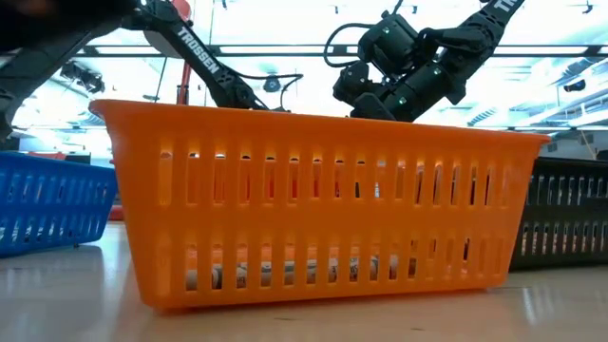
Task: Sort crayons
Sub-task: Put the black crayon into the blue bin, then return to Home Position
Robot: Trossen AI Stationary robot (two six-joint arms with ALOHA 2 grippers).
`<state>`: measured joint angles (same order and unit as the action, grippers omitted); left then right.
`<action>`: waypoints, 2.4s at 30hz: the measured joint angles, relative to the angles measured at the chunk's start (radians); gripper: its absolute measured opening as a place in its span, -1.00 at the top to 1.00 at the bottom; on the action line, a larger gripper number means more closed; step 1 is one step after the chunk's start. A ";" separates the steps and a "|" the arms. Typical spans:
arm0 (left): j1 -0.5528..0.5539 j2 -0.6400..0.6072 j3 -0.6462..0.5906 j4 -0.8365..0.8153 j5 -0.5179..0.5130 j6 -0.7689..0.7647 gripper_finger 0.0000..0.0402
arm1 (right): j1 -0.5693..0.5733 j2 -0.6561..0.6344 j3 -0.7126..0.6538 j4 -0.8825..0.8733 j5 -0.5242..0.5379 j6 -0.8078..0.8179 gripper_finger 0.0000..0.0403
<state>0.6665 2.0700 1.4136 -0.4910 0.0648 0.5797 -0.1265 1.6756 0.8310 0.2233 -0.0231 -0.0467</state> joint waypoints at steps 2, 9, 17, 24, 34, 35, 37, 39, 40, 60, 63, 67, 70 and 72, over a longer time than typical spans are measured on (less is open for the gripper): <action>-0.003 -0.021 -0.001 -0.020 -0.002 0.000 0.86 | 0.000 0.000 0.000 0.000 0.000 -0.002 0.55; -0.033 -0.146 0.000 -0.139 0.008 -0.035 0.86 | 0.000 -0.020 0.000 -0.002 0.000 -0.008 0.55; -0.138 -0.337 0.002 -0.400 0.101 -0.159 0.85 | -0.004 -0.020 0.000 -0.045 0.006 -0.014 0.55; -0.282 -0.453 0.004 -0.688 0.320 -0.235 0.85 | -0.005 -0.020 0.000 -0.050 0.007 -0.027 0.55; -0.549 -0.509 -0.105 -0.798 0.435 -0.417 0.85 | -0.005 -0.020 0.000 -0.046 0.031 -0.042 0.55; -0.577 -0.511 -0.129 -0.793 0.437 -0.440 0.85 | -0.005 -0.020 0.000 -0.044 0.031 -0.043 0.55; -0.629 -0.511 -0.180 -0.775 0.437 -0.487 0.85 | -0.005 -0.020 0.000 -0.036 0.031 -0.050 0.55; -0.679 -0.510 -0.228 -0.758 0.436 -0.545 0.85 | -0.005 -0.020 0.000 -0.028 0.033 -0.059 0.55; -0.703 -0.510 -0.250 -0.739 0.437 -0.570 0.85 | -0.005 -0.020 0.000 -0.024 0.033 -0.061 0.55; -0.908 -0.510 -0.452 -0.417 0.376 -0.923 0.54 | -0.046 -0.020 0.000 0.041 0.032 -0.139 0.55; -0.904 -0.510 -0.452 -0.421 0.378 -0.925 0.39 | -0.054 -0.020 0.000 0.041 0.031 -0.145 0.55; -0.886 -0.510 -0.414 -0.476 0.405 -0.856 0.32 | -0.061 -0.047 0.002 -0.018 0.032 -0.160 0.55; -0.865 -0.536 -0.398 -0.513 0.337 -0.780 0.33 | -0.072 -0.121 0.018 -0.132 0.032 -0.165 0.55; -0.845 -0.571 -0.396 -0.496 0.280 -0.711 0.37 | -0.084 -0.181 0.016 -0.172 0.034 -0.153 0.55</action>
<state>-0.1789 1.4988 1.0176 -0.9872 0.3446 -0.1317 -0.2106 1.4950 0.8473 0.0516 0.0104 -0.1994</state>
